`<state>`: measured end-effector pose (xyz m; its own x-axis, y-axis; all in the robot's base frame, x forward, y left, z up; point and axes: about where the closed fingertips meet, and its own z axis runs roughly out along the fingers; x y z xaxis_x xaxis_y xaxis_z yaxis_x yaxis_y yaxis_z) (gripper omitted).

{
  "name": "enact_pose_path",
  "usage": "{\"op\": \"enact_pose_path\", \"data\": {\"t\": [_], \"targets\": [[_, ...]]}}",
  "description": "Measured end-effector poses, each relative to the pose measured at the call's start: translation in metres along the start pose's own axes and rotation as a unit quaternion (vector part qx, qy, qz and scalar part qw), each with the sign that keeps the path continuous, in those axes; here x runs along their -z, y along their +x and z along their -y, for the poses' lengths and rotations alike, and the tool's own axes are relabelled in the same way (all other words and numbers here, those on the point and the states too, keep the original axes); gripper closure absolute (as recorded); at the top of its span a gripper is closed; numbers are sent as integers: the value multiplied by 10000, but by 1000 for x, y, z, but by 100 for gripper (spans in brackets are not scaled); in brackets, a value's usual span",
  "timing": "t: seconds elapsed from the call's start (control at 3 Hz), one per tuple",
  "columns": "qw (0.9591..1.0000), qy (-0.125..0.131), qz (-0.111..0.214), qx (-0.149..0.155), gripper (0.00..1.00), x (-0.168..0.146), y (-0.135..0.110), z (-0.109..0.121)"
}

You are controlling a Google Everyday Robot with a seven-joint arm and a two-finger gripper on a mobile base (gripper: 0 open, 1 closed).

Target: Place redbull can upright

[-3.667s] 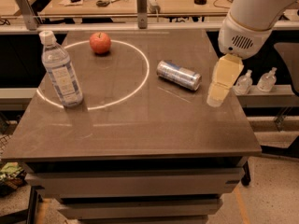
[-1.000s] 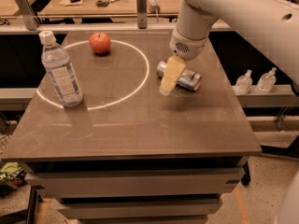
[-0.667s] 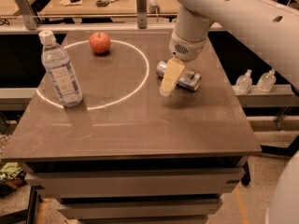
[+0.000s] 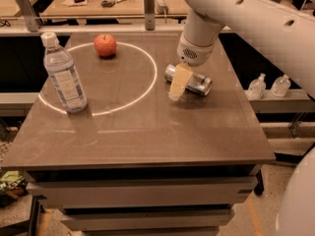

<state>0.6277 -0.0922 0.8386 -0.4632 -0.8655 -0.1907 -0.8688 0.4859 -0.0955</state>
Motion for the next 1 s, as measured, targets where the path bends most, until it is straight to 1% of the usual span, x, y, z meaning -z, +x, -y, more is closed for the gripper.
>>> {"op": "enact_pose_path", "data": {"t": [0.33,0.67,1.0], "targets": [[9996,-106,121,234,41,-5,-8,-5],[9991,-121,24,414,64,-5,-9,-9],[9981,-96,-81,597,88,3,-11,-15]]}}
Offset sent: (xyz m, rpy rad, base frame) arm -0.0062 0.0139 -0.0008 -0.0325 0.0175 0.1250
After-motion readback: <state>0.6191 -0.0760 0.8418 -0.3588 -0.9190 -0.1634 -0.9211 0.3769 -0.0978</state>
